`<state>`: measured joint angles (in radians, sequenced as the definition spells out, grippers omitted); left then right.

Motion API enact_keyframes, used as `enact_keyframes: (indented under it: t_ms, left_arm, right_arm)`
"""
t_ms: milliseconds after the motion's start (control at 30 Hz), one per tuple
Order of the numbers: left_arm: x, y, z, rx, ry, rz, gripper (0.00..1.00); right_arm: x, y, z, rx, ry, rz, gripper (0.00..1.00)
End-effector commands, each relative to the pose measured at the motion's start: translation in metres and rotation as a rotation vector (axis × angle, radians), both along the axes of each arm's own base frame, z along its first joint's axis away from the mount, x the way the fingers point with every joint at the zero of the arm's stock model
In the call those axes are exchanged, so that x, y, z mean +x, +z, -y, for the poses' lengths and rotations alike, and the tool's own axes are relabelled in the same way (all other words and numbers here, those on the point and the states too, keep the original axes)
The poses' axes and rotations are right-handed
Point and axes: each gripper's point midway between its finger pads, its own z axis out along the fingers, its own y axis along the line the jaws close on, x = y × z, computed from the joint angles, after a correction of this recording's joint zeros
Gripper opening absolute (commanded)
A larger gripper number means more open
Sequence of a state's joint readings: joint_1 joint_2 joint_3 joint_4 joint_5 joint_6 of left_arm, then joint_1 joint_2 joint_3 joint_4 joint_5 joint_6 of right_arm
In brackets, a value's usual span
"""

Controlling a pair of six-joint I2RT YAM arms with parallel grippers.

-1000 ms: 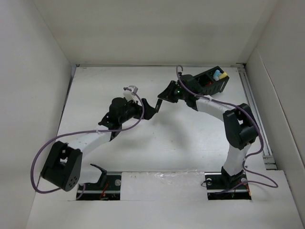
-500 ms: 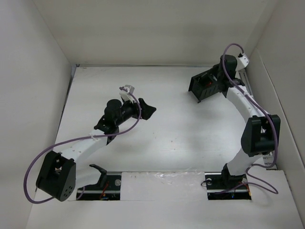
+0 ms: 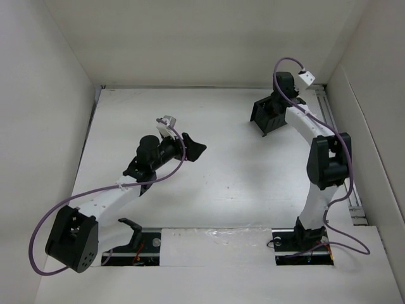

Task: Sort the stationery into containers
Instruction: Place the pen in the storage box.

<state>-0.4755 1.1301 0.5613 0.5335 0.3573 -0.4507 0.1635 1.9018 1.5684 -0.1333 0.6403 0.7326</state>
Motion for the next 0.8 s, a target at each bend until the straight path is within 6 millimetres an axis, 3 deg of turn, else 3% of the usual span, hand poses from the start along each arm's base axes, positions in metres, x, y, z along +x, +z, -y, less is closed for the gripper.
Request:
enact_keyframes:
  t_ms: [0,67,100,133,200,233,300,333,367,433,467,500,533,567,600,700,767]
  left_arm:
    - [0.0,0.021,-0.004,-0.045,0.02,0.066,1.0]
    - [0.002,0.021,-0.005,-0.043,0.033,0.067,1.0]
    - [0.002,0.021,-0.005,-0.043,0.033,0.067,1.0]
    - [0.002,0.023,-0.005,-0.048,0.033,0.075,1.0]
    - [0.002,0.02,-0.005,-0.048,0.033,0.075,1.0]
    - [-0.001,0.018,-0.006,-0.047,0.033,0.073,1.0]
    - [0.0,0.018,-0.01,-0.049,0.053,0.081,1.0]
    - [-0.003,0.019,-0.011,-0.059,0.054,0.082,1.0]
    - [-0.006,0.029,-0.012,-0.078,0.054,0.118,1.0]
    - [-0.007,0.026,-0.022,-0.076,0.101,0.123,1.0]
    - [-0.008,0.028,-0.025,-0.081,0.116,0.133,1.0]
    - [-0.008,0.036,-0.031,-0.102,0.151,0.15,1.0]
    - [-0.01,0.031,-0.034,-0.098,0.163,0.146,1.0]
    - [-0.012,0.03,-0.035,-0.109,0.164,0.14,1.0]
    - [-0.012,0.04,-0.037,-0.126,0.174,0.169,1.0]
    - [-0.013,0.03,-0.035,-0.114,0.164,0.149,1.0]
    - [-0.013,0.032,-0.028,-0.113,0.124,0.142,1.0]
  right_arm:
    - [0.0,0.02,-0.013,-0.038,-0.001,0.028,0.02]
    - [0.0,0.015,-0.027,-0.044,0.02,0.019,0.11]
    - [-0.001,0.015,-0.029,-0.053,0.01,0.02,0.2]
    - [-0.003,0.016,-0.031,-0.067,0.008,0.018,0.43]
    - [-0.005,0.017,-0.035,-0.077,0.0,0.02,0.56]
    - [-0.006,0.027,-0.036,-0.068,0.007,0.038,0.61]
    - [-0.014,0.031,-0.046,-0.062,0.037,0.043,0.65]
    - [-0.021,0.048,-0.044,-0.045,0.032,0.078,0.67]
    - [-0.025,0.054,-0.044,-0.038,0.04,0.087,0.71]
    - [-0.035,0.058,-0.052,-0.014,0.072,0.101,0.74]
    - [-0.044,0.074,-0.052,0.023,0.077,0.142,0.77]
    - [-0.048,0.076,-0.058,0.049,0.113,0.146,0.78]
    - [-0.056,0.067,-0.065,0.064,0.139,0.139,0.79]
    - [-0.066,0.081,-0.065,0.087,0.154,0.174,0.79]
    - [-0.073,0.081,-0.073,0.095,0.182,0.182,0.83]
    - [-0.096,0.072,-0.097,0.139,0.29,0.181,0.89]
    - [-0.109,0.057,-0.123,0.172,0.405,0.142,0.9]
